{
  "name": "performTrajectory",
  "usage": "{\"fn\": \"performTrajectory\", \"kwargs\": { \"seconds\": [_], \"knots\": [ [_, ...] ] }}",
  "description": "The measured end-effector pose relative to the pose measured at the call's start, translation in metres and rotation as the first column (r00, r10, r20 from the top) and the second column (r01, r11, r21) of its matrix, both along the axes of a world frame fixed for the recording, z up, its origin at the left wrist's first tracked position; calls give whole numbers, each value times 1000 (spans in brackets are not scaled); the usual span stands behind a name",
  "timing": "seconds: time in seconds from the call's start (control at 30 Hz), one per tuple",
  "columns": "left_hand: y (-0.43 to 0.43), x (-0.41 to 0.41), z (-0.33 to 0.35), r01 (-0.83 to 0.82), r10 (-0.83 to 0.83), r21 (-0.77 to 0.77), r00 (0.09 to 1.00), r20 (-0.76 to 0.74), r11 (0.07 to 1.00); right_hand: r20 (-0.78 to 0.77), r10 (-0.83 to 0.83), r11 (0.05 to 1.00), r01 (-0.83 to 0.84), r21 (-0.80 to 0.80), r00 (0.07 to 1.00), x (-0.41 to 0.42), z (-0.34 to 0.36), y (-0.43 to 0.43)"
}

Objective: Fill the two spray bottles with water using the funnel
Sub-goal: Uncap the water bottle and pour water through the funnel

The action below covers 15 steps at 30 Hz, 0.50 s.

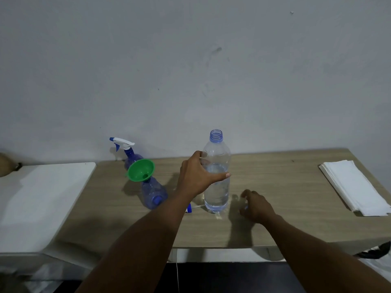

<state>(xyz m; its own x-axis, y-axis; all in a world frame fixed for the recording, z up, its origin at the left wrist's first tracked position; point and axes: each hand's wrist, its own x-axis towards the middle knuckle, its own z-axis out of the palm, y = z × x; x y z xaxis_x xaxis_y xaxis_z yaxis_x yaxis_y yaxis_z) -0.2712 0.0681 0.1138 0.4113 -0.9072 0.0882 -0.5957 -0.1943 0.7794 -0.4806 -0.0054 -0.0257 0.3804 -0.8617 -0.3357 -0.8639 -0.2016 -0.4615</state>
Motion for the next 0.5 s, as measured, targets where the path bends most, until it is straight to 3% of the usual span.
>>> {"fn": "performTrajectory", "kwargs": {
  "seconds": [0.17,0.27,0.4,0.5],
  "knots": [
    [0,3,1,45,-44,18,998,-39,999,477,62,992,-105,64,877,42,50,-8],
    [0,9,2,89,-85,28,991,-106,996,562,138,985,-172,7,816,64,72,-4],
    [2,23,11,163,-150,71,976,-156,984,648,37,999,-28,-24,761,77,87,7],
    [10,37,17,98,-96,18,991,-90,995,665,-8,999,41,-34,747,82,91,11]
  ]
}}
